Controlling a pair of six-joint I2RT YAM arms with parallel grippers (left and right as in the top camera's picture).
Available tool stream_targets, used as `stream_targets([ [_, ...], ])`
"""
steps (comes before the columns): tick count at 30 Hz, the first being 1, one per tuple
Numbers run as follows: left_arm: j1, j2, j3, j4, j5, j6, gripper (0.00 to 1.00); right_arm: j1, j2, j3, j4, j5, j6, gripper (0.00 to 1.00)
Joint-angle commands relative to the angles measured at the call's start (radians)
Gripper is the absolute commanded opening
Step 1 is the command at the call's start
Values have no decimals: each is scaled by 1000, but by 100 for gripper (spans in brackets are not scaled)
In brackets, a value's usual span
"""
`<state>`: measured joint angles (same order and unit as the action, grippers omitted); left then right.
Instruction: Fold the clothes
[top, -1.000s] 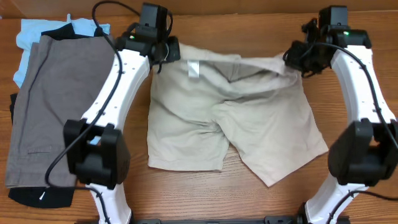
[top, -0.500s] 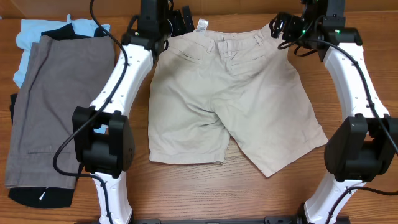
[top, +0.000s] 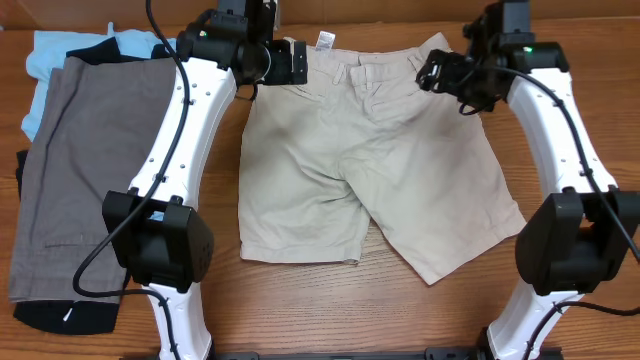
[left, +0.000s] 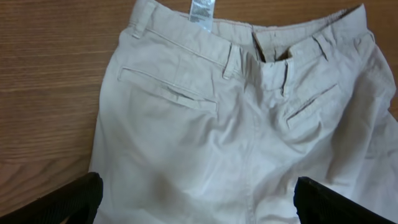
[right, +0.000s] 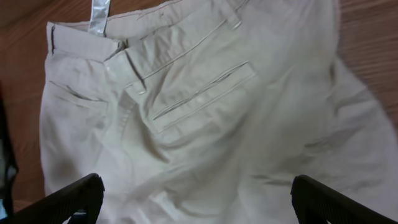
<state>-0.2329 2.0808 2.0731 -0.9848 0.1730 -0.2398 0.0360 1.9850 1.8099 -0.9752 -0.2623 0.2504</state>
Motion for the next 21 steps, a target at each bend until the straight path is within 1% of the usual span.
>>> stream_targets([
  [1, 10, -23, 19, -14, 30, 56, 100, 30, -47, 2, 5, 3, 65, 100],
  [4, 10, -23, 19, -21, 31, 61, 100, 54, -47, 2, 18, 14, 64, 100],
  [9, 10, -23, 19, -25, 31, 61, 100, 73, -47, 2, 11, 86, 60, 100],
  [13, 10, -23, 19, -25, 30, 61, 100, 73, -47, 2, -26, 143, 56, 100],
  [21, 10, -22, 19, -25, 27, 72, 100, 74, -45, -24, -45, 150, 38, 99],
])
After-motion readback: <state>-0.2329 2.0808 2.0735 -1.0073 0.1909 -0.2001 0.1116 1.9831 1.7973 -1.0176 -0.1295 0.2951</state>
